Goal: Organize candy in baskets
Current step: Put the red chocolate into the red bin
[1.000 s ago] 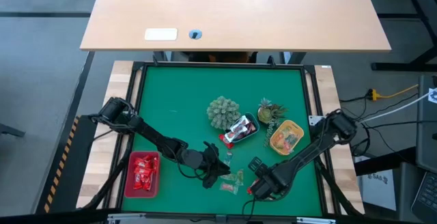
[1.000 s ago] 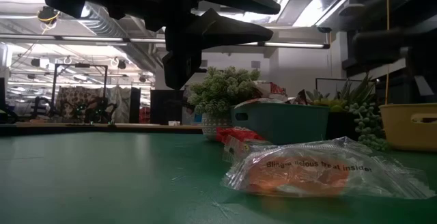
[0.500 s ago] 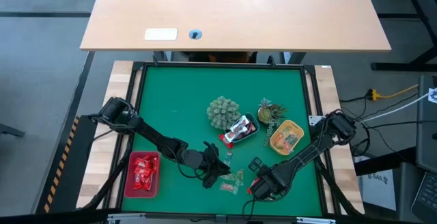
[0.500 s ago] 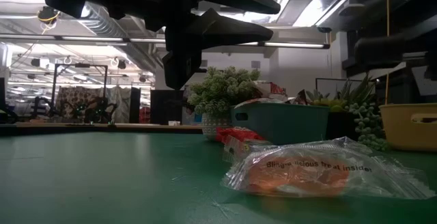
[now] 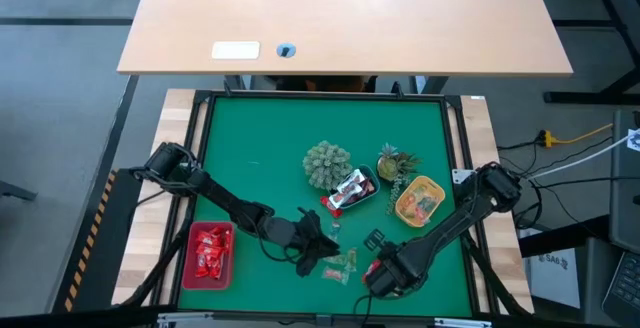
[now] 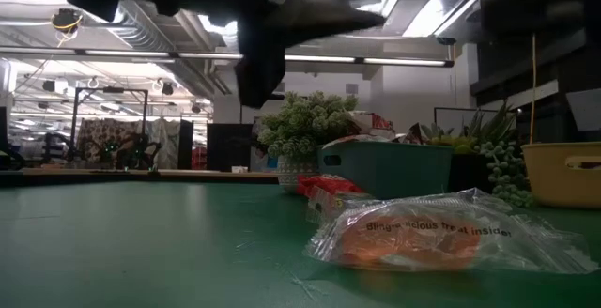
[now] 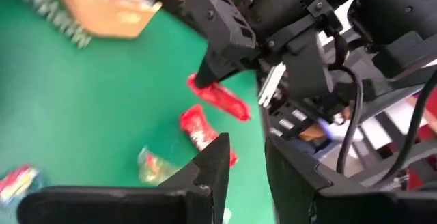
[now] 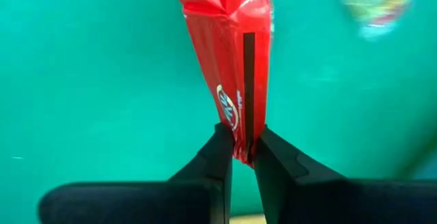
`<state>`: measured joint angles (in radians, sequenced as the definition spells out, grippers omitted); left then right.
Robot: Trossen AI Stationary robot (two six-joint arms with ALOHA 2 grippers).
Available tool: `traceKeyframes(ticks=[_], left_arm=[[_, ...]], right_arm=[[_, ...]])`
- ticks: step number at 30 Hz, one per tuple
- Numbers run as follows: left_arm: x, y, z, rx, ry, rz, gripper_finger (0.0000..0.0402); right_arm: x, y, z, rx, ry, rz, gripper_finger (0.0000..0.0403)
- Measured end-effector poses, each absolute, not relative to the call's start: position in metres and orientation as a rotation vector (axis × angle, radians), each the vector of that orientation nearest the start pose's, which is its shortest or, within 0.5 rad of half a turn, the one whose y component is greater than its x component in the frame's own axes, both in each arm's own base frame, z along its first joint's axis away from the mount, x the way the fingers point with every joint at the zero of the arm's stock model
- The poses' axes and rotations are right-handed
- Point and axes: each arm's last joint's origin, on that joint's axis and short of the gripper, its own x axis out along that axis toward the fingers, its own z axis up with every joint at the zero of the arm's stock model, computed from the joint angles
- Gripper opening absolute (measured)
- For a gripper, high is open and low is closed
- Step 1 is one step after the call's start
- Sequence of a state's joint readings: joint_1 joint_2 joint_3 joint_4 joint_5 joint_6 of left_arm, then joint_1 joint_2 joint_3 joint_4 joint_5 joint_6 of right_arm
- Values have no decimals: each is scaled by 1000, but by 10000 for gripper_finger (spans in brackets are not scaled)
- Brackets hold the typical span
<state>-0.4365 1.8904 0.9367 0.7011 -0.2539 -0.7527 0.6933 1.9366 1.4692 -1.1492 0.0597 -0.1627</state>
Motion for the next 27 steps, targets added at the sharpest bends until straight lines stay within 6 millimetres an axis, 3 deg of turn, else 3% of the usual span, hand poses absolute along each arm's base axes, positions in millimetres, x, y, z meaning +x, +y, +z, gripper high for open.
traceKeyframes(ticks=[10,16,19,27], left_arm=[[354,-160,173,-669,229,-137,89],[354,-160,173,-670,230,-138,89],[354,-160,173,-670,230,-138,89],[354,-159,172,-667,235,-132,89]], right_arm=[[293,228,235,-929,1294,342,46],[304,221,241,-982,1199,190,46],[310,215,240,-928,1202,167,46],[319,204,238,-552,1310,208,46]])
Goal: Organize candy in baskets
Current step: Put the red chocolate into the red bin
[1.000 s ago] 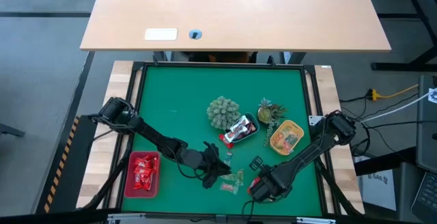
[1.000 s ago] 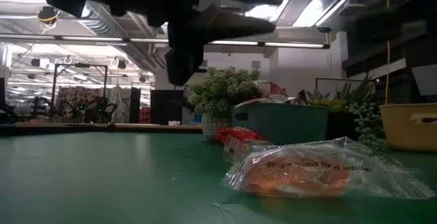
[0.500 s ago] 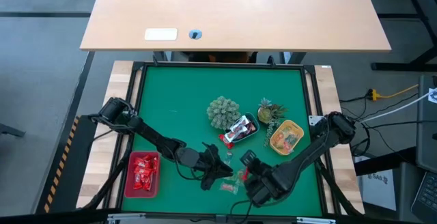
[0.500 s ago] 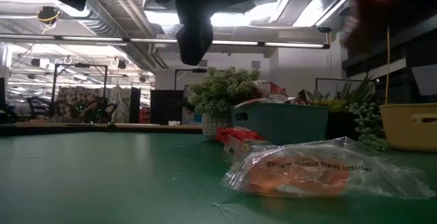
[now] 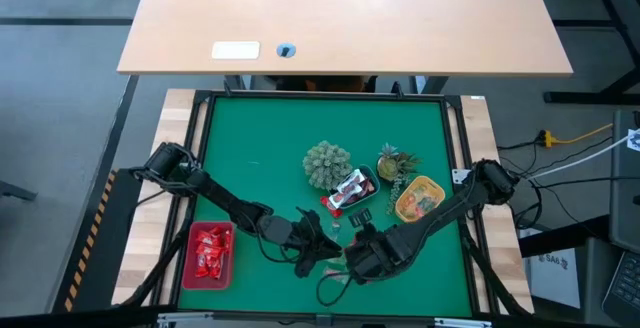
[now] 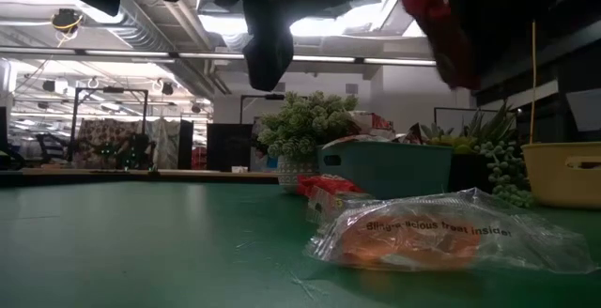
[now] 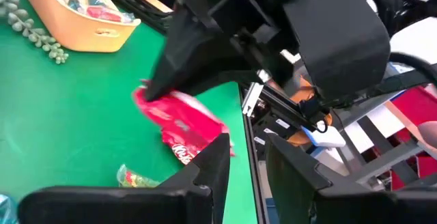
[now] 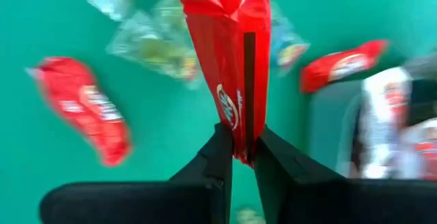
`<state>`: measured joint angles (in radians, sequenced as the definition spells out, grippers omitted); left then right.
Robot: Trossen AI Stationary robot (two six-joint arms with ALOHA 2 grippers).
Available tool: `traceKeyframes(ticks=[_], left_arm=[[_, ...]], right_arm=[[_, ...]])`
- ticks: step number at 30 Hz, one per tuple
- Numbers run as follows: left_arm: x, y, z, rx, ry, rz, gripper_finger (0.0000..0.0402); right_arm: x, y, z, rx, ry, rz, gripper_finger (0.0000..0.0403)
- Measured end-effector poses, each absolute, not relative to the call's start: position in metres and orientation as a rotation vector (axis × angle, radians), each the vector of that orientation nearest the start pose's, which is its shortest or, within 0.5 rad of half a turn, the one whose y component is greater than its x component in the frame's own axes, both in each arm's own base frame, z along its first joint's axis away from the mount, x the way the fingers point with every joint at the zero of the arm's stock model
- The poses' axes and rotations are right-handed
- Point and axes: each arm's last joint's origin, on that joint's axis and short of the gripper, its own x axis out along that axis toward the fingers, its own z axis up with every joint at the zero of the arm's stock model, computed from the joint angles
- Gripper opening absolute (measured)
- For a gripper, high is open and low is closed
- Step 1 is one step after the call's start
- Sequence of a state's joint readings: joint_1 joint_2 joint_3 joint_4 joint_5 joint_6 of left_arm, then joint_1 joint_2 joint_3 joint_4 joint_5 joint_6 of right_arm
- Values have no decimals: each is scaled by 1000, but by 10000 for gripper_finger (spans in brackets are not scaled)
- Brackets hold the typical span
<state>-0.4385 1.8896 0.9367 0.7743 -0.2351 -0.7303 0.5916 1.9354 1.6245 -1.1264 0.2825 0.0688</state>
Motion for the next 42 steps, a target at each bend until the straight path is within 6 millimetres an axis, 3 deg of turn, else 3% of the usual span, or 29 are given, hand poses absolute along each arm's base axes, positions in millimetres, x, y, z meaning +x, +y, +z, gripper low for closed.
traceKeyframes(ticks=[5,16,42], left_arm=[[354,-158,172,-664,235,-117,89],[354,-158,172,-662,228,-98,89],[344,-173,162,-749,344,-84,89]], right_arm=[[320,202,237,-373,1353,182,46],[325,203,238,-170,1305,1,46],[327,206,238,-105,1285,21,46]])
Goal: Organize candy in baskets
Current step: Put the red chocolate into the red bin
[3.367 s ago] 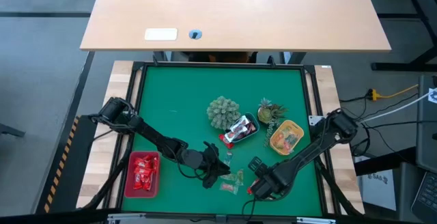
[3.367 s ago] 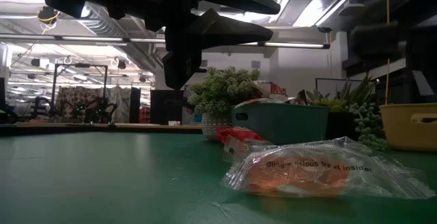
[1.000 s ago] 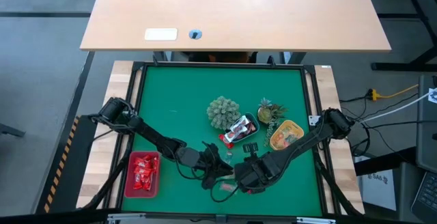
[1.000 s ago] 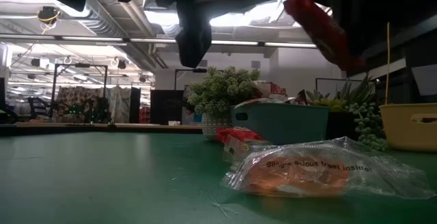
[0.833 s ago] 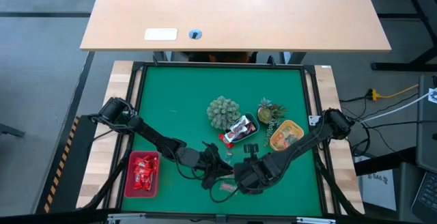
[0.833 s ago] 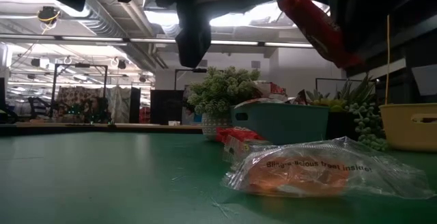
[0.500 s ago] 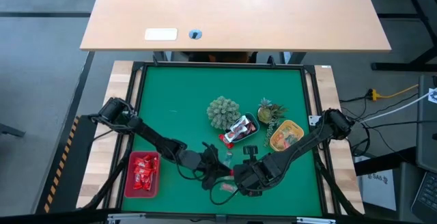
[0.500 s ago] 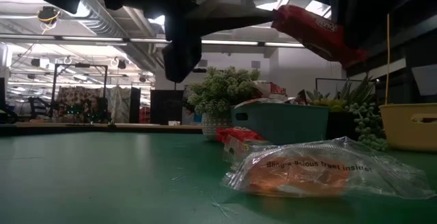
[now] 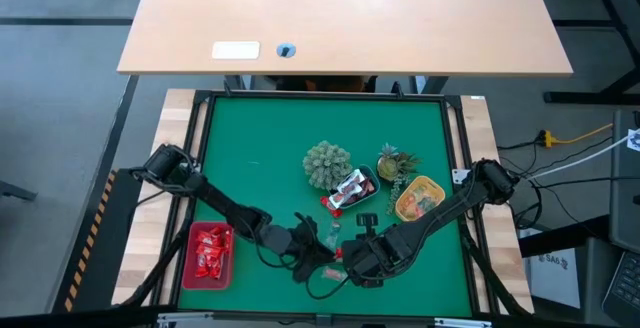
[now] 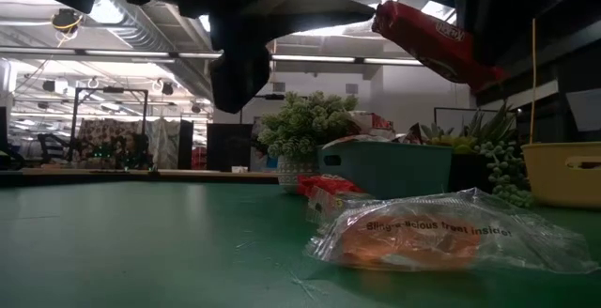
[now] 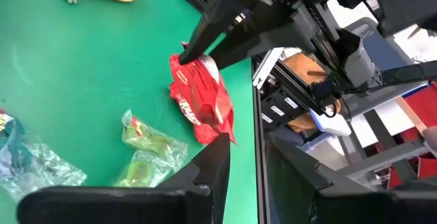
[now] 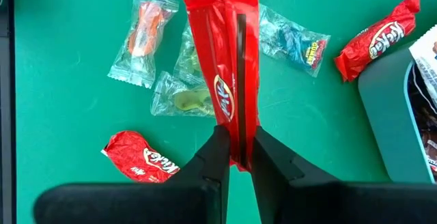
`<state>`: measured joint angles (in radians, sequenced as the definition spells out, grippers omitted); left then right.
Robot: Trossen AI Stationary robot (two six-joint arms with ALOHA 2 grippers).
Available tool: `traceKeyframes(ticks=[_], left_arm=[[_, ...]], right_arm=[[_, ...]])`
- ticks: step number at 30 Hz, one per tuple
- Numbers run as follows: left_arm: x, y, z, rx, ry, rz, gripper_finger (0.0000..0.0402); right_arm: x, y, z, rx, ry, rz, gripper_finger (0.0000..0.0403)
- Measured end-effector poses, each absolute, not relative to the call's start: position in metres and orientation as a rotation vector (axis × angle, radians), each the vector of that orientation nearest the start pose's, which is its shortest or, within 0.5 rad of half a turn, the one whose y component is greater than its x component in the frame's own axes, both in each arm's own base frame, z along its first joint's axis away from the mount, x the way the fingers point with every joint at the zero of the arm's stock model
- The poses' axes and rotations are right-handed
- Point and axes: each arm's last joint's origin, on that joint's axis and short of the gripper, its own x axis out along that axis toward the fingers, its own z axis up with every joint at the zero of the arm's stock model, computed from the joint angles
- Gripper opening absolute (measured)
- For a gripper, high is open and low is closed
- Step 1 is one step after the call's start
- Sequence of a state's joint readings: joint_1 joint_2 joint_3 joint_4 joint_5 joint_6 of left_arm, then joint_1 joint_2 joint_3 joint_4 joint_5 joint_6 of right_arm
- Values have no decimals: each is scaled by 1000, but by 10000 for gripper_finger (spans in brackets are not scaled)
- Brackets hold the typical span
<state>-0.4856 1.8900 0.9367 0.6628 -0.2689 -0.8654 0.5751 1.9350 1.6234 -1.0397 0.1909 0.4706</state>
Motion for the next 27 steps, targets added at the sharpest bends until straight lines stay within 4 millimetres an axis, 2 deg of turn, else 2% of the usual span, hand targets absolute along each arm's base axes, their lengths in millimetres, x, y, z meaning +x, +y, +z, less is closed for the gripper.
traceKeyframes(ticks=[27], left_arm=[[344,-173,162,-788,325,-45,89]], right_arm=[[335,207,240,-74,1210,17,46]])
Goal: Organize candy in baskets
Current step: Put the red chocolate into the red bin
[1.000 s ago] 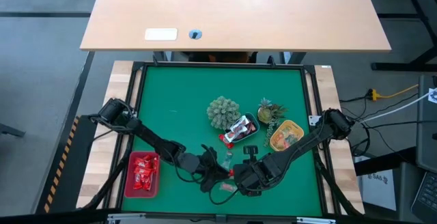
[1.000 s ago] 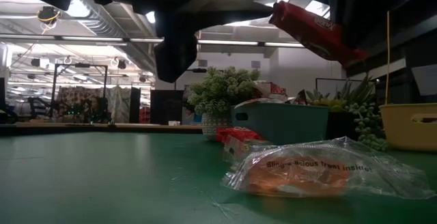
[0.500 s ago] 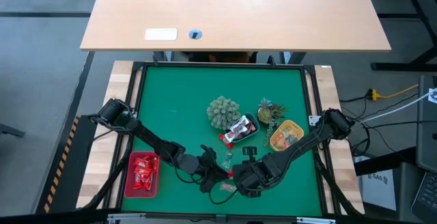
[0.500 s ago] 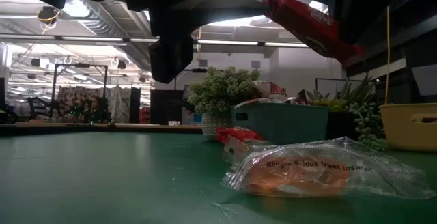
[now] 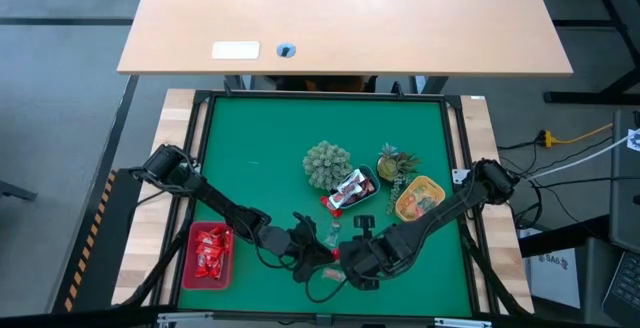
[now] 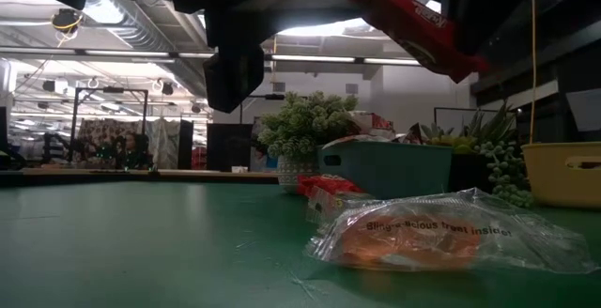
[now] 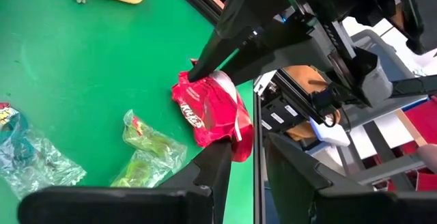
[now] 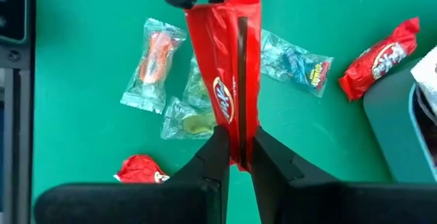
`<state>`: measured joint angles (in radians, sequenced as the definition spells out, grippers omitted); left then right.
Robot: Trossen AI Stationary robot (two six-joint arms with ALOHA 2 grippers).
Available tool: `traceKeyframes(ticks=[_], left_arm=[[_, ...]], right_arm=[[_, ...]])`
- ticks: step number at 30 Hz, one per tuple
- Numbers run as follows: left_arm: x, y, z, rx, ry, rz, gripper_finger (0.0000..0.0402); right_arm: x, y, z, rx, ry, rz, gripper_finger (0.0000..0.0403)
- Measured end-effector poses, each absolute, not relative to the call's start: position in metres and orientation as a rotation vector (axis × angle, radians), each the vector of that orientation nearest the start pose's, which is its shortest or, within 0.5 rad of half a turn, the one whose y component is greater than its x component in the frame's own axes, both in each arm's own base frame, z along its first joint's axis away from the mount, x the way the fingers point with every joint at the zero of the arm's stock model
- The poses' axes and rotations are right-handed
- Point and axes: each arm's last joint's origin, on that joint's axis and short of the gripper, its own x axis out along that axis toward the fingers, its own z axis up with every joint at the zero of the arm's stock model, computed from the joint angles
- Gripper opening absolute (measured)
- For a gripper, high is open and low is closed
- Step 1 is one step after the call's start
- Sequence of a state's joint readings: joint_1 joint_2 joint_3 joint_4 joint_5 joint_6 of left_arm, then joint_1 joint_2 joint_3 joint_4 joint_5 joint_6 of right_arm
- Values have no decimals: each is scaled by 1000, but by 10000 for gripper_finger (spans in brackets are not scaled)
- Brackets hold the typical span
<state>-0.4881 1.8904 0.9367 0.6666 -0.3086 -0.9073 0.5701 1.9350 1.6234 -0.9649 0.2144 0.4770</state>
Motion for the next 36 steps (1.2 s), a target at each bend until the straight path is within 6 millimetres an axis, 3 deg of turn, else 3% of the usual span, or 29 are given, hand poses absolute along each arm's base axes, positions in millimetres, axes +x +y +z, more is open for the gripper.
traceKeyframes(ticks=[11,36], left_arm=[[344,-172,162,-765,323,-46,89],[343,-171,157,-736,365,-17,89]], right_arm=[[336,207,240,26,1243,58,46],[336,208,240,30,1248,66,46]])
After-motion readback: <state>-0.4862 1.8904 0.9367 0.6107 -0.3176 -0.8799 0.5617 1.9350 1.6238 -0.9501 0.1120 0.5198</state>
